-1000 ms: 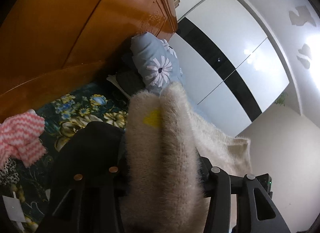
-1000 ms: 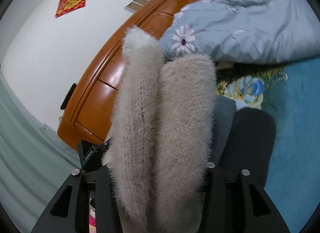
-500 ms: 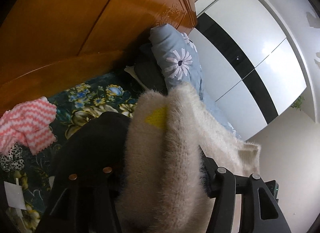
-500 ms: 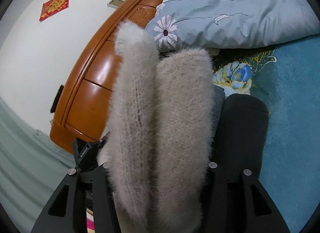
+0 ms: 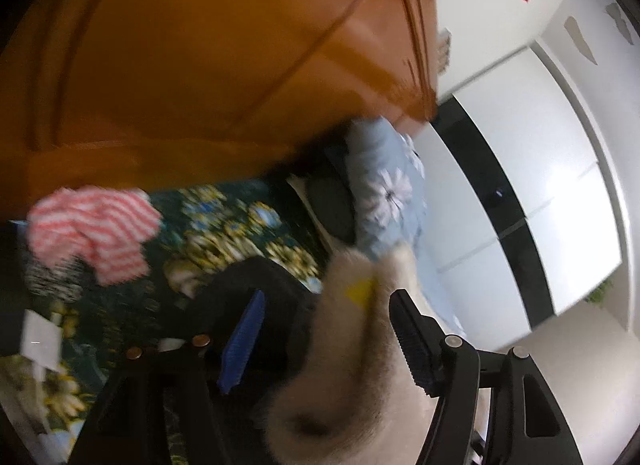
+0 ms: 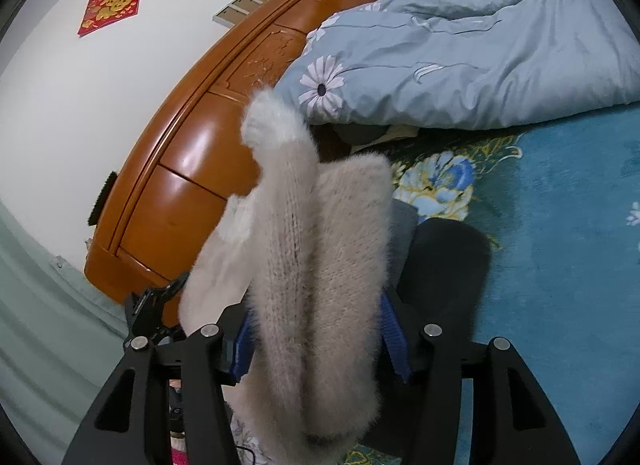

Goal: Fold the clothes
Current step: 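Lift the folded sweater with both grippers and carry it toward the headboard, then lower the sweater onto the clothes stack and open both grippers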

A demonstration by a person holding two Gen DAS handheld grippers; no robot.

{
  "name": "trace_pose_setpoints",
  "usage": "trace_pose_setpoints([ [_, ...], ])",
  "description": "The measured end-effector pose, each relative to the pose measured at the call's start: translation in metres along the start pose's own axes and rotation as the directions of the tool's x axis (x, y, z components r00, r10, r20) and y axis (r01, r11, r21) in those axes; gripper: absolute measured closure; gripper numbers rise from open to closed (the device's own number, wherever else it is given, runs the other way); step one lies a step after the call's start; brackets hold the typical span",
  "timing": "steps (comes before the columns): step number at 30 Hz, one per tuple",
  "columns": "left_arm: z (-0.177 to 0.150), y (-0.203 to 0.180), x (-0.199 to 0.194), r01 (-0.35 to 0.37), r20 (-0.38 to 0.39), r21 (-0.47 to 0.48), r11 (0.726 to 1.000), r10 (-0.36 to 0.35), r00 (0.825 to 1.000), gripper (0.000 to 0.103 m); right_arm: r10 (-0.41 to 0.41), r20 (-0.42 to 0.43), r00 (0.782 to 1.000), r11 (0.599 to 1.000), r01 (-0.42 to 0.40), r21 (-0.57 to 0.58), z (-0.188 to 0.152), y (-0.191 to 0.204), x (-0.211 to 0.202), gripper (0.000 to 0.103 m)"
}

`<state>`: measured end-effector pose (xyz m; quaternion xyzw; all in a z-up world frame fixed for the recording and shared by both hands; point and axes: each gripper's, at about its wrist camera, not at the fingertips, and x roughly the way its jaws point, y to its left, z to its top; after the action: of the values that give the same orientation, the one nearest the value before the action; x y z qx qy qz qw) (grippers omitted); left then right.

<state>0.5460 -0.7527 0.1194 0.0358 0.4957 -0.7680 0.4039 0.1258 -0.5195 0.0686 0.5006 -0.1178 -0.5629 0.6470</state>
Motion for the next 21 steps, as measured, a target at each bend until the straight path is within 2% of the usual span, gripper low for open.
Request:
trace_pose_setpoints([
  [2,0.001,-0.007,-0.018,-0.019,0.061,0.036,0.999,0.017,0.998,0.034,-0.034,0.021,0.999,0.999,0.035,-0.022,0.004,0.0,-0.011,0.047],
  [4,0.0,-0.022,-0.034,-0.031,0.102,0.112,0.993,0.02,0.995,0.034,-0.07,0.043,0.997,0.996,0.072,-0.045,0.009,0.0,-0.022,0.047],
  [7,-0.008,-0.048,-0.047,-0.019,0.104,0.212,0.977,-0.003,0.995,0.032,-0.125,0.132,0.983,0.984,0.14,-0.111,0.014,0.018,-0.044,0.047],
  [8,-0.011,-0.057,-0.05,-0.007,0.098,0.237,0.972,-0.017,0.995,0.032,-0.122,0.164,0.979,0.98,0.146,-0.137,0.015,0.027,-0.052,0.047],
  [11,-0.024,-0.086,-0.046,0.023,0.054,0.317,0.948,-0.042,0.998,0.03,-0.024,0.197,0.98,0.976,0.066,-0.21,0.013,0.059,-0.058,0.047],
  [13,-0.036,-0.104,-0.034,0.004,0.023,0.377,0.926,-0.013,1.0,0.029,-0.017,0.16,0.987,0.957,0.062,-0.283,0.005,0.081,-0.045,0.047],
  [16,-0.057,-0.117,-0.009,-0.045,-0.024,0.44,0.897,0.061,0.998,0.029,-0.083,0.089,0.993,0.913,0.111,-0.393,-0.015,0.104,-0.017,0.047],
  [19,-0.073,-0.115,0.015,-0.063,-0.058,0.47,0.881,0.102,0.993,0.029,-0.138,0.086,0.987,0.864,0.162,-0.477,-0.029,0.111,0.006,0.047],
  [21,-0.079,-0.112,0.027,-0.087,-0.057,0.486,0.87,0.13,0.99,0.029,-0.17,0.082,0.982,0.845,0.188,-0.501,-0.031,0.11,0.018,0.047],
])
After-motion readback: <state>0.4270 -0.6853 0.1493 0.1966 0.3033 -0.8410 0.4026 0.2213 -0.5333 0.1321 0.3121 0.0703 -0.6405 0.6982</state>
